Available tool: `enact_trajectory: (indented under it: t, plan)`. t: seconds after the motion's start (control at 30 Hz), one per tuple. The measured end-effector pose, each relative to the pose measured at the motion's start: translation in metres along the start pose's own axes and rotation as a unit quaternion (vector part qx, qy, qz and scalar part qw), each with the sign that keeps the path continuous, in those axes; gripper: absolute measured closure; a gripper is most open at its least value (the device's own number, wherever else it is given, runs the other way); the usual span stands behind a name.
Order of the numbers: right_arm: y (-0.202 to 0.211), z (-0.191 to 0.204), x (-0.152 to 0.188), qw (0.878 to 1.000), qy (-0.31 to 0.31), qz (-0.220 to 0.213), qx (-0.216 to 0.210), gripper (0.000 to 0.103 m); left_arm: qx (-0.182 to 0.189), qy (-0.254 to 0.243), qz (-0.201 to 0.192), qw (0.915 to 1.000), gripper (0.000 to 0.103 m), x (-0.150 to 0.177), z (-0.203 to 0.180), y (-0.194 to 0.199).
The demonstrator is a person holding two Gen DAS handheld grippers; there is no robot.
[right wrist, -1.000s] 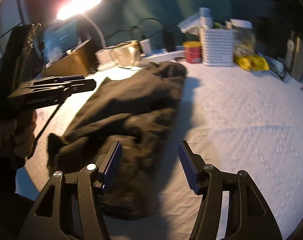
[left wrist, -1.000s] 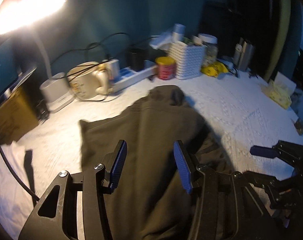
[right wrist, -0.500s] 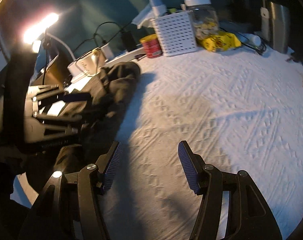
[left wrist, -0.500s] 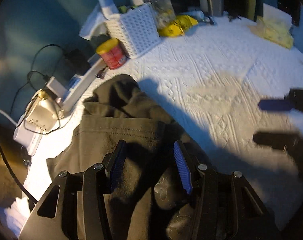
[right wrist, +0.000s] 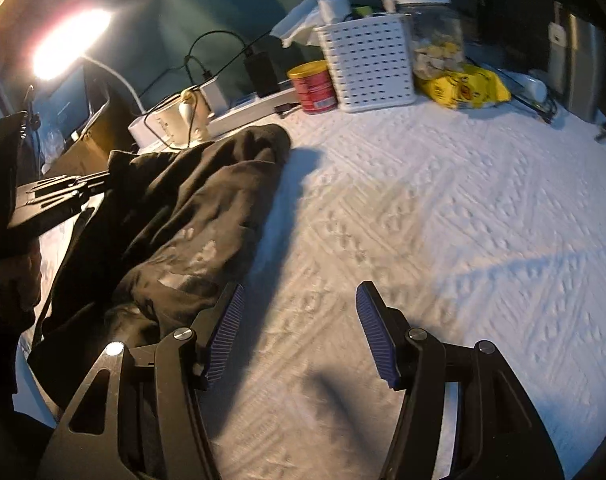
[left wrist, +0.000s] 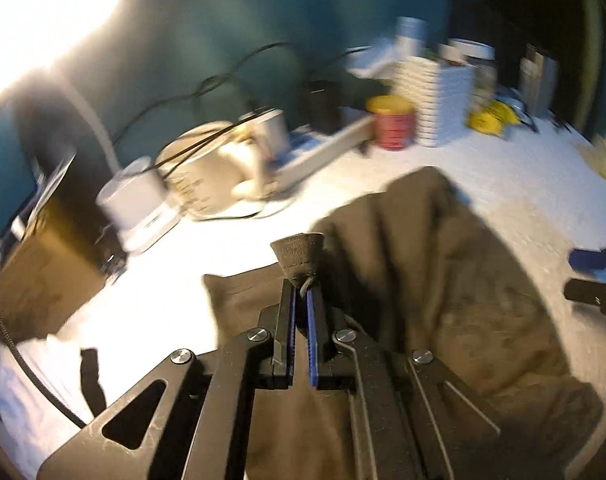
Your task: Fold small clothes
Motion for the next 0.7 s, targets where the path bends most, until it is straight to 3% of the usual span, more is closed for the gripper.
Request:
enact_trajectory:
  t: [0.23,0.47,0.53,0.63,0.7]
  plan:
    - [-0.008,0.032,-0.007,1.000,0.021,0.007,0.001,0.041,0.016,0.065,0.000,0.9978,0.099,0.016,0.048,-0.018]
    - [-0.013,0.057,-0.004,0.999,0.047,0.020,0.004,0.041,0.021,0.093,0.008,0.9954,0.100,0.023,0.069,-0.031]
    - [-0.014,0.062,-0.002,0.998,0.051,0.024,0.008,0.041,0.013,0.104,0.008,0.9945,0.100,0.026,0.072,-0.027]
    - [-0.013,0.068,0.001,0.998,0.055,0.025,0.008,0.041,0.033,0.132,0.004,0.9906,0.099,0.034,0.079,-0.013]
    - [-0.012,0.072,0.004,0.998,0.057,0.026,0.007,0.041,0.041,0.141,0.004,0.9891,0.093,0.039,0.079,-0.003]
Point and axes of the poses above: each gripper's, at about its wrist camera, not at the fingertips, and y roughly against the way its jaws point, z to its left, x to its underside, the point moved 5 cm from there along -y, roughly the way its jaws point, and after that the axes turned 6 degrees about x, right-handed, at the moved point
